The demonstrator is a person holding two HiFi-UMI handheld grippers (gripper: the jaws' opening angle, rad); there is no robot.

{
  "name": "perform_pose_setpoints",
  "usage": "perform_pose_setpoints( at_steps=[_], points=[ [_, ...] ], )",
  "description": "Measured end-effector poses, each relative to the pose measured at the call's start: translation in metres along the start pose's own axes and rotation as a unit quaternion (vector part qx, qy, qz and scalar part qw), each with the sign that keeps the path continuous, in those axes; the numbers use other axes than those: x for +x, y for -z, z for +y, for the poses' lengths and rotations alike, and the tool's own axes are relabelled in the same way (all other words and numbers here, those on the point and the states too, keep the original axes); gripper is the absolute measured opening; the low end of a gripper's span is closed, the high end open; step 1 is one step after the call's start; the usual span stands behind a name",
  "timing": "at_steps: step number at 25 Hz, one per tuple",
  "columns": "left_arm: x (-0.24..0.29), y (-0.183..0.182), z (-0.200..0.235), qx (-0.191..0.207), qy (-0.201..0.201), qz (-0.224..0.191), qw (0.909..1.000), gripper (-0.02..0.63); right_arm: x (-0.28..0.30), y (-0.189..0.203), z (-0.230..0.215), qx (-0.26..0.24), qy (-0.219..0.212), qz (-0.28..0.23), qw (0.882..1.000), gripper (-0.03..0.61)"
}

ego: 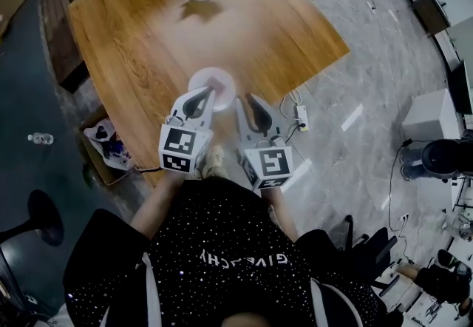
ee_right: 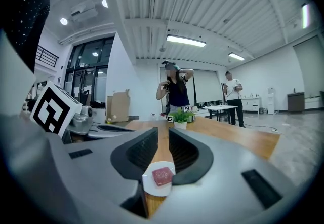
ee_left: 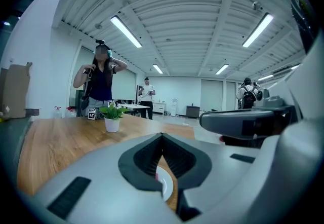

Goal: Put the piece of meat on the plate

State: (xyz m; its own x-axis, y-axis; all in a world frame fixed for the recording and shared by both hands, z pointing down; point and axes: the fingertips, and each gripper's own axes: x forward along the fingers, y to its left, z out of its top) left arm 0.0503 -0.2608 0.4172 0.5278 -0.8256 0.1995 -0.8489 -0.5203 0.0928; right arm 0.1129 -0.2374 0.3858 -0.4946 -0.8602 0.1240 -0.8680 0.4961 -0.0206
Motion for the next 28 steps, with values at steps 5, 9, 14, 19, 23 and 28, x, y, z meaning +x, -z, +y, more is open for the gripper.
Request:
perform_pose_setpoints(
  at_steps=[5, 9, 14, 19, 23, 28],
  points=[
    [-0.015, -0.005, -0.02, -0.006, 0.023, -0.026, 0.9994, 0.006, -0.016, 0.001, 0.006, 0.006, -0.002, -0.013, 1.0, 0.019],
    [-0.03, -0.006, -0.028, -0.005, 0.026, -0.035, 0.999, 0.006, -0.021, 0.01, 0.012, 0.018, -0.002, 0.0, 1.0, 0.011],
    [-0.042, -0.01, -0.036, 0.003, 0.031, -0.045, 0.9985, 0.006, -0.026, 0.016, 0.013, 0.051, 0.008, 0.007, 0.999, 0.011],
    [-0.048, -0.005, -0.038, 0.002, 0.035, -0.041, 0.9985, 0.006, -0.031, 0.017, 0.016, 0.041, 0.019, 0.008, 0.999, 0.011],
    [-0.051, -0.004, -0.037, 0.001, 0.038, -0.039, 0.9985, 0.006, -0.034, 0.013, 0.019, 0.042, 0.021, 0.005, 0.999, 0.011],
    [-0.054, -0.006, -0.037, -0.001, 0.041, -0.04, 0.9983, 0.006, -0.035, 0.011, 0.025, 0.031, 0.02, 0.008, 0.999, 0.011]
  ],
)
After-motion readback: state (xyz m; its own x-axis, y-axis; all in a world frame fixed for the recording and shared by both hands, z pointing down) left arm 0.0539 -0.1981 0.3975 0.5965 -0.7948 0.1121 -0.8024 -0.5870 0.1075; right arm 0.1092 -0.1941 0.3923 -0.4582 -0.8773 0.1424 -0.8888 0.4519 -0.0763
